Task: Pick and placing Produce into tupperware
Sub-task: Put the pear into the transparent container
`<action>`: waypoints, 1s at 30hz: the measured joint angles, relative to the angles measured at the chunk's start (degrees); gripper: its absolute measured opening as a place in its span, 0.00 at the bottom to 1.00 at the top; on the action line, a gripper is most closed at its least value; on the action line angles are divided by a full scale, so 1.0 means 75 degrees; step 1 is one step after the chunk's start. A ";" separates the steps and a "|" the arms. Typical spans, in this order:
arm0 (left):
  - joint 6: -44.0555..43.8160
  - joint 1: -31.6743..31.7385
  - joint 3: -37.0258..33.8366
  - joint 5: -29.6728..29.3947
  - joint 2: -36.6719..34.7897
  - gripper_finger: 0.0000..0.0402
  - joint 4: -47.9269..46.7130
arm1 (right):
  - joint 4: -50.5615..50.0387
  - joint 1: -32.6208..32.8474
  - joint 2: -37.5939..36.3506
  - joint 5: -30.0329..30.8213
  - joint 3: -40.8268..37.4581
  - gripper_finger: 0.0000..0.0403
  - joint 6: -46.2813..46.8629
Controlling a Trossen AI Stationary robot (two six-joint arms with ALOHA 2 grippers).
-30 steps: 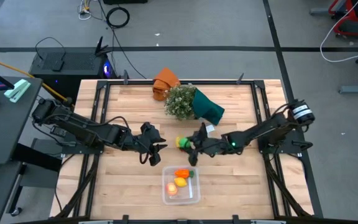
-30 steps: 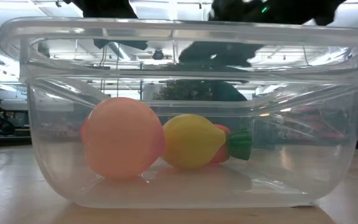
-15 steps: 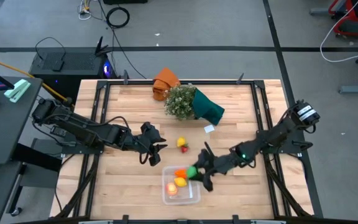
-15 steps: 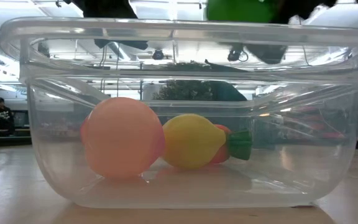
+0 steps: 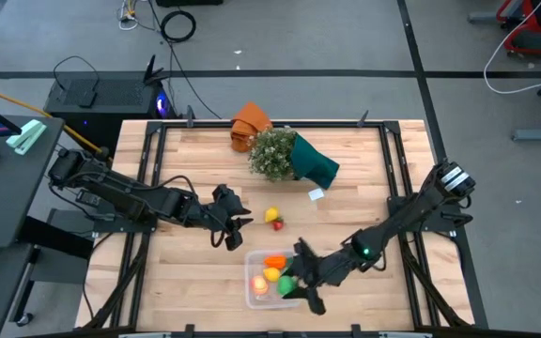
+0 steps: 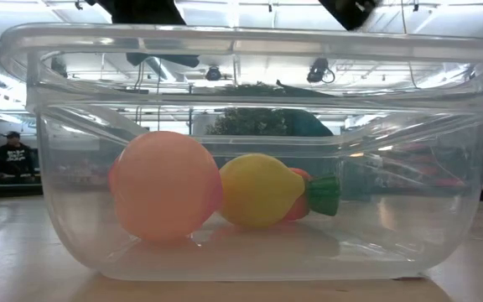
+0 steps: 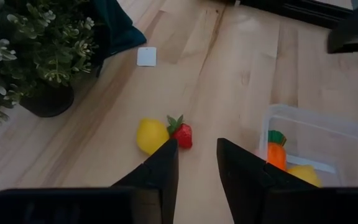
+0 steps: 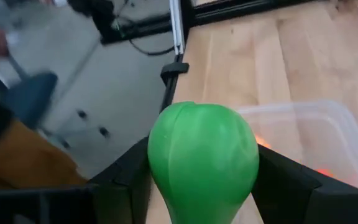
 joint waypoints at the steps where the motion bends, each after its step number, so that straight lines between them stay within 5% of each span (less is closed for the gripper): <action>1: -0.0011 0.0000 0.0000 0.0088 0.0000 0.29 -0.0003 | -0.0446 -0.0024 0.0145 0.0000 0.0347 0.46 -0.0272; 8: -0.0292 -0.0100 0.0001 0.0994 0.0000 0.28 -0.0416 | -0.2379 -0.0250 0.1284 0.0142 0.2194 0.46 -0.0682; 16: -0.0527 -0.0654 0.0003 0.1023 0.0000 0.28 -0.1510 | -0.4596 -0.0238 0.2322 -0.0317 0.4008 0.46 -0.0562; 30: -0.0408 -0.0737 0.0003 0.0989 0.0000 0.28 -0.2002 | -0.5381 -0.0928 0.3073 -0.1076 0.4560 0.46 0.0202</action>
